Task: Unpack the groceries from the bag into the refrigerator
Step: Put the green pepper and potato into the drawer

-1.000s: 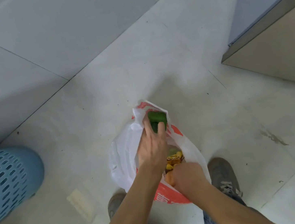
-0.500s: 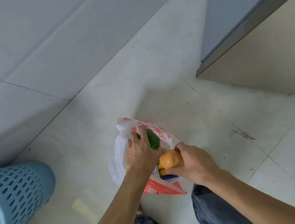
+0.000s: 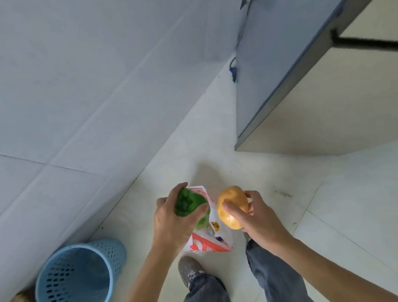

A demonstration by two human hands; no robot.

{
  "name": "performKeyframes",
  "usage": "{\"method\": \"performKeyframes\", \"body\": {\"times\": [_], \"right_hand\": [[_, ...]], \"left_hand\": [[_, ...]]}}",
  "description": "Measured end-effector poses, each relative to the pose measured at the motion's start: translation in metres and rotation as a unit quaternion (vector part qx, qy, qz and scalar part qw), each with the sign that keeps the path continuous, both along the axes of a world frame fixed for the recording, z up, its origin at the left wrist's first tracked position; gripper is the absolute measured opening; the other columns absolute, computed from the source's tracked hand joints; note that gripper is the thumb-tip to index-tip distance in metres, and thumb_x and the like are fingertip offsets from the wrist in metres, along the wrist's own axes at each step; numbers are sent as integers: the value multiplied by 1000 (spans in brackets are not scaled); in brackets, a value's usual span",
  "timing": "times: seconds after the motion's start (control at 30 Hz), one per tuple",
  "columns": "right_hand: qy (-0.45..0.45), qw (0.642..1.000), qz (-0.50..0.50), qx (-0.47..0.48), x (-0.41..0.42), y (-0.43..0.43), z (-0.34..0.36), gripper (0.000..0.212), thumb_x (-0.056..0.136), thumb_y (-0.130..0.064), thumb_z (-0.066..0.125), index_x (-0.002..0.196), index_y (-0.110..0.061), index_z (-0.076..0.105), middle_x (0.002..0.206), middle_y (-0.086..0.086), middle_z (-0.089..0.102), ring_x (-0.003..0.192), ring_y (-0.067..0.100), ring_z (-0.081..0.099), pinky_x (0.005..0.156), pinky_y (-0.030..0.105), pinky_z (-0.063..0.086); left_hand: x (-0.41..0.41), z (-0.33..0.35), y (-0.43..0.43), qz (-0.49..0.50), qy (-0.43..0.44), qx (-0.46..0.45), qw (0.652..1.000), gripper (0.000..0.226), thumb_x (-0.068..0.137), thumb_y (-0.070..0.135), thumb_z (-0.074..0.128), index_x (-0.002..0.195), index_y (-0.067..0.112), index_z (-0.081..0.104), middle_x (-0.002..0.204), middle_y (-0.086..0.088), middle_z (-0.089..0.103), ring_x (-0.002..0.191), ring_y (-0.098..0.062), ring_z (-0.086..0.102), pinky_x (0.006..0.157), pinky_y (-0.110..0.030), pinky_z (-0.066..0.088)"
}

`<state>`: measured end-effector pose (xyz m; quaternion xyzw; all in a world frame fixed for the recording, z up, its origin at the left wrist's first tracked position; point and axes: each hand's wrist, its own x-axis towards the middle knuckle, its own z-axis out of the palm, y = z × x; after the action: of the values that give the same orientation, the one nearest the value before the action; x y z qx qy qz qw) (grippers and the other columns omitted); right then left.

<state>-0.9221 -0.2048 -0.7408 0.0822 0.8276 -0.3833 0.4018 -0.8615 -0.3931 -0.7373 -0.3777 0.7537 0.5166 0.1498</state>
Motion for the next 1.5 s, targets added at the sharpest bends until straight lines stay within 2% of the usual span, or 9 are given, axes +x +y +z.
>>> {"method": "performKeyframes", "body": {"times": [0.1,0.33,0.43,0.6,0.8,1.1,1.3,1.4,1.5], "right_hand": [[29,997,-52,-47,-8,-8,79,58,73,-61,72,116,-33,46,106,-12,60,94,11,64,79,40,62],[93,981,-145,-85,-16,1,231,59,72,-52,76,115,-22,49,105,-9,59,93,10,61,75,35,59],[143,967,-178,-117,-17,27,287,49,80,-35,78,115,-21,47,105,-6,59,91,9,61,67,22,49],[193,946,-190,-178,-28,90,367,35,89,-37,66,115,-20,50,106,-1,60,90,17,62,65,32,58],[259,926,-153,-226,-45,194,442,32,94,-50,51,120,-31,47,106,-5,58,85,16,62,62,25,57],[298,901,-98,-299,-76,304,529,54,81,-49,49,132,-39,32,118,-10,51,101,17,59,73,28,56],[352,883,-62,-303,-116,329,583,46,88,-45,51,131,-35,38,117,-7,56,93,13,62,71,23,51],[376,874,-67,-299,-142,333,604,34,96,-41,54,127,-35,42,112,-8,59,87,14,65,67,18,53],[421,863,-50,-275,-172,333,622,41,94,-43,58,129,-37,40,113,-11,58,93,12,66,77,29,59]], "left_hand": [[-6,72,-8,37,57,25,997,73,68,34,86,128,42,45,112,10,54,101,-15,59,79,-26,50],[-26,213,2,72,168,113,977,36,79,35,79,110,38,63,109,8,67,100,-15,65,69,-20,52],[-32,269,23,22,203,110,973,41,73,45,80,111,42,63,111,7,66,101,-14,63,70,-21,53],[-45,358,77,-41,255,91,962,71,55,56,74,121,44,51,109,7,63,93,-14,66,69,-24,57],[-63,448,174,-73,335,85,935,45,85,21,74,122,35,51,101,4,62,86,-15,65,58,-20,53],[-103,548,301,-52,421,79,902,34,90,29,66,120,27,51,108,3,59,94,-11,61,57,-11,50],[-141,598,324,-36,456,73,886,38,90,46,59,122,27,52,111,8,61,96,1,59,66,-12,49],[-167,616,320,-37,449,86,888,37,93,49,57,122,27,54,114,7,62,103,-3,59,80,-23,50],[-197,631,311,-59,455,122,880,36,90,35,55,123,20,56,118,-5,63,104,-15,63,72,-24,56]]}}
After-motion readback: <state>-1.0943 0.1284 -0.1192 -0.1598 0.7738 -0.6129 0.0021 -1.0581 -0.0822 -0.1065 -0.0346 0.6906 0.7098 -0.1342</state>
